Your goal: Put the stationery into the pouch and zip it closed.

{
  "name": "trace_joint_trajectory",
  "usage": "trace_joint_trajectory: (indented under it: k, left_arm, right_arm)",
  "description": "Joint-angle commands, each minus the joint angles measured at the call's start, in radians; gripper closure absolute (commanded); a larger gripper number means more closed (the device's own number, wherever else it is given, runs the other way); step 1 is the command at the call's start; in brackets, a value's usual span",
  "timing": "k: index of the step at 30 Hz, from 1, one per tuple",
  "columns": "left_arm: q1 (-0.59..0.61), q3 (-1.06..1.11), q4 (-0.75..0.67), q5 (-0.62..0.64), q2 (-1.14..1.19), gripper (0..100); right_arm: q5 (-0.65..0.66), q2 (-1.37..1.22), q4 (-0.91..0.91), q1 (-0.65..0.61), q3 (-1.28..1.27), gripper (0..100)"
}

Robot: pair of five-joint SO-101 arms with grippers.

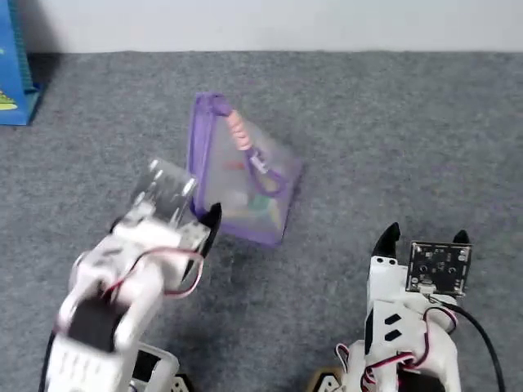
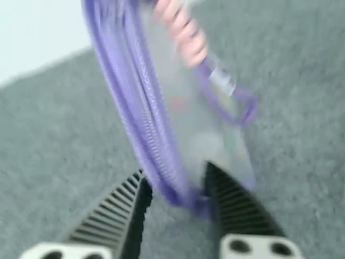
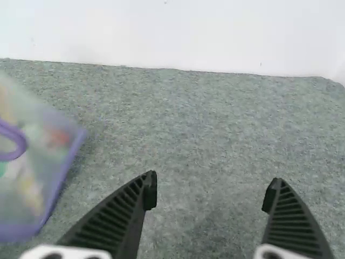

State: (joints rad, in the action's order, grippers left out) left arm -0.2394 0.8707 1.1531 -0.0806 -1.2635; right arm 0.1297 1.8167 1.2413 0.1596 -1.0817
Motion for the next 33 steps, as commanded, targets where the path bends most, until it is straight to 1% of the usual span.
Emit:
trace_joint_trajectory:
  k: [1, 6, 11, 15, 17, 22, 23, 25, 28, 33]
  left_arm:
    - [0.049, -0.016, 0.037, 0.008, -0.209, 79]
    - [0.169, -0.016, 0.064, 0.003, -0.308, 79]
    - [0.215, 0.015, 0.084, 0.002, -0.316, 79]
    - [0.244, 0.076, 0.057, 0.000, -0.316, 80]
    - [0.264, 0.114, 0.011, 0.000, -0.316, 84]
    - [0.288, 0.249, -0.160, 0.000, -0.316, 98]
    - [0.288, 0.280, -0.186, 0.000, -0.316, 99]
    - [0.288, 0.329, -0.213, 0.000, -0.316, 99]
    - [0.288, 0.369, -0.209, 0.006, -0.316, 99]
    - [0.288, 0.380, -0.110, 0.008, -0.316, 98]
  right_arm:
    - [-0.014, -0.002, 0.005, -0.004, 0.049, 68.8]
    - [-0.015, -0.002, 0.005, -0.010, 0.048, 68.8]
    - [-0.015, -0.002, 0.007, -0.010, 0.046, 68.9]
    - [-0.017, -0.002, 0.016, -0.012, 0.000, 70.3]
    - [-0.017, -0.002, 0.004, -0.012, -0.035, 75.5]
    - [-0.017, -0.002, -0.099, -0.012, -0.118, 96.7]
    - [-0.017, -0.002, -0.124, -0.012, -0.138, 99.7]
    - [-0.017, -0.002, -0.163, -0.012, -0.192, 96.9]
    - [-0.018, -0.002, -0.194, -0.012, -0.278, 96.3]
    - [-0.018, -0.002, -0.203, -0.012, -0.368, 96.3]
